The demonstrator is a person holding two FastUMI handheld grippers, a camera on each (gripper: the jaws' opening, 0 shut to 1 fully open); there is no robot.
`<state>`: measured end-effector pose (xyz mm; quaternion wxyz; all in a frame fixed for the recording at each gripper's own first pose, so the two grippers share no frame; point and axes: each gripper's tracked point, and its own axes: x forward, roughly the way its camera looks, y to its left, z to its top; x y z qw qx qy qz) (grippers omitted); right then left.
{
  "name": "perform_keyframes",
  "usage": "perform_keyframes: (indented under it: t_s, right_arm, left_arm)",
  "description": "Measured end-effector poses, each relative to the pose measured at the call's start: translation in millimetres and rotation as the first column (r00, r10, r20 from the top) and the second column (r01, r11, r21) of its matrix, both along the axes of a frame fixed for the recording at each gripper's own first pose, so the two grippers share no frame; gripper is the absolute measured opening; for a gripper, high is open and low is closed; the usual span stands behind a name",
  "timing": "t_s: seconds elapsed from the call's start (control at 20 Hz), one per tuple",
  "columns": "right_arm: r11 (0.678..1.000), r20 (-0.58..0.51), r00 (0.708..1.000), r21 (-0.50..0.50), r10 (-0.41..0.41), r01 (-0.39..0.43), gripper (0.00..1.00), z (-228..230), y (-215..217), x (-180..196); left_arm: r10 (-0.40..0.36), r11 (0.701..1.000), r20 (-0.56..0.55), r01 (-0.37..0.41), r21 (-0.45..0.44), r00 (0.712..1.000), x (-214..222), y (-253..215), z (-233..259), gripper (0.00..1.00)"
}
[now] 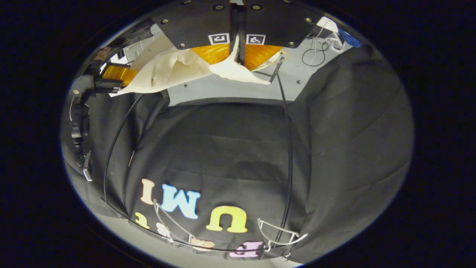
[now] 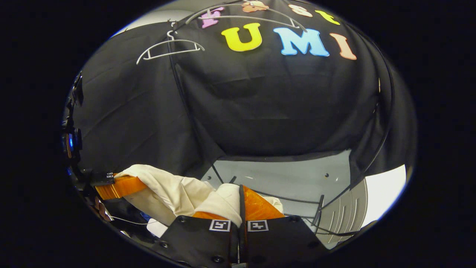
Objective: Grasp the clothes on the hanger with both hands and then place them into the laundry hamper below.
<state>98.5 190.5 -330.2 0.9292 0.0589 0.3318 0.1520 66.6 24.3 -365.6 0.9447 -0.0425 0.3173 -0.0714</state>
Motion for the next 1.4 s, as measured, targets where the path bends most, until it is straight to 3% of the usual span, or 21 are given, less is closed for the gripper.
perform_keyframes:
  t_s: [0.25,0.4,0.8,0.9,1.0,1.1,1.25,1.3,1.4]
  right_arm:
    - [0.999,-0.09,0.995,-0.032,-0.039,0.036,0.02,-85.1,-10.4,15.1]
    - [0.998,-0.174,0.984,-0.052,-0.042,0.033,0.01,-151.3,-7.4,11.5]
    - [0.985,-0.302,0.952,-0.139,0.056,-0.102,0.04,-285.0,13.3,6.0]
    - [0.98,-0.316,0.947,-0.163,0.054,-0.111,0.01,-305.5,12.4,10.5]
    - [0.977,-0.345,0.937,-0.178,0.047,-0.114,0.08,-321.7,12.3,11.4]
    - [0.975,-0.373,0.926,-0.178,0.06,-0.134,0.06,-331.9,14.7,7.3]
    - [0.971,-0.39,0.917,-0.172,0.085,-0.163,0.18,-331.6,16.8,6.5]
    - [0.973,-0.395,0.914,-0.16,0.094,-0.169,0.33,-328.3,20.5,1.5]
    - [0.977,-0.406,0.907,-0.126,0.109,-0.173,0.63,-317.7,26.2,-5.8]
  left_arm:
    - [-0.009,1.0,-0.102,0.007,-0.017,0.995,31.8,-7.8,-95.5,0.02]
    - [0.006,1.0,-0.178,-0.008,-0.011,0.984,28.9,-12.7,-164.2,0.02]
    - [0.177,0.975,-0.354,-0.213,-0.065,0.919,32.3,15.7,-325.5,0.02]
    - [0.173,0.978,-0.396,-0.204,-0.036,0.902,32.1,24.0,-356.8,0.02]
    - [0.16,0.985,-0.434,-0.173,0.011,0.887,32.8,28.3,-384.6,0.02]
    - [0.142,0.99,-0.461,-0.136,0.046,0.876,30.0,26.6,-400.9,0.02]
    - [0.128,0.991,-0.495,-0.097,0.087,0.859,17.9,23.7,-406.8,0.01]
    - [0.128,0.991,-0.496,-0.094,0.092,0.859,14.6,23.7,-404.8,0.08]
    - [0.15,0.988,-0.489,-0.114,0.103,0.859,7.7,26.2,-393.2,0.45]
